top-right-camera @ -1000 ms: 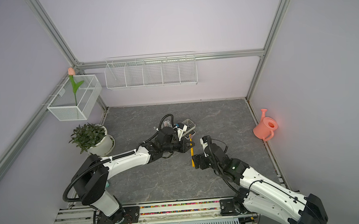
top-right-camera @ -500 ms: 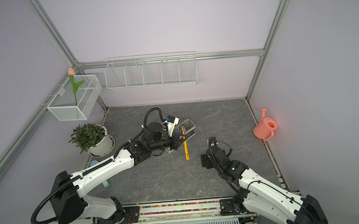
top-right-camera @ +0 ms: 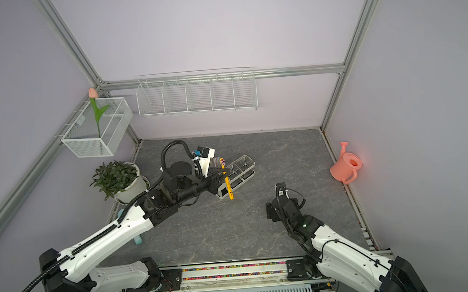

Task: Place the toothbrush into the toothbrush holder
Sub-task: Pick up the toothbrush from the center of the board, then place the toothbrush in the toothbrush holder.

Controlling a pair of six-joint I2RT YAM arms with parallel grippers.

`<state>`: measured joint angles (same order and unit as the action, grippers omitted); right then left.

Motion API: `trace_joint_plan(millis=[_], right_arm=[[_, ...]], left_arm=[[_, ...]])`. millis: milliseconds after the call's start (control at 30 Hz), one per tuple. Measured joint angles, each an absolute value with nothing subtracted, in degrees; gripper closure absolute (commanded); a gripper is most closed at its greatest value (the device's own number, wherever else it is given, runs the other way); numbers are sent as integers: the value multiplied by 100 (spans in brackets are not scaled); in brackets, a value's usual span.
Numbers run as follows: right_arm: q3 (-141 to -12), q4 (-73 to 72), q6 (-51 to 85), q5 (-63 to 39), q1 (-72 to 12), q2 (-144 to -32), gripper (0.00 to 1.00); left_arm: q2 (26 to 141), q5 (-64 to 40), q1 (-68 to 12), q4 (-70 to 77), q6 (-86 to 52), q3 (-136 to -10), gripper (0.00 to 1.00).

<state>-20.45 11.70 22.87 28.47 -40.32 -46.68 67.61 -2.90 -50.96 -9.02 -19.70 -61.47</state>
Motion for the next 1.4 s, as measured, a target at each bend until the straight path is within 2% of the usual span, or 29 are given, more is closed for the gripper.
trace_joint_plan(millis=[400,633,1000,1400], right_arm=[[-1916,915,2263,2823,-3935,-4678,11],[-1916,904,2246,2722,-3922,-4790,11],[-1916,873,2241,2676,-3903,-4847,11],[-1918,843,2224,2589,-3865,-5011,11]], left_arm=[[6700,886,-5096,-521,-760,-5607,97],[6827,1219,-5096,-395,-331,-5614,97],[6694,1323,-5096,1354,233,-4464,98],[7096,1476,-5096,2427,445,-4198,98]])
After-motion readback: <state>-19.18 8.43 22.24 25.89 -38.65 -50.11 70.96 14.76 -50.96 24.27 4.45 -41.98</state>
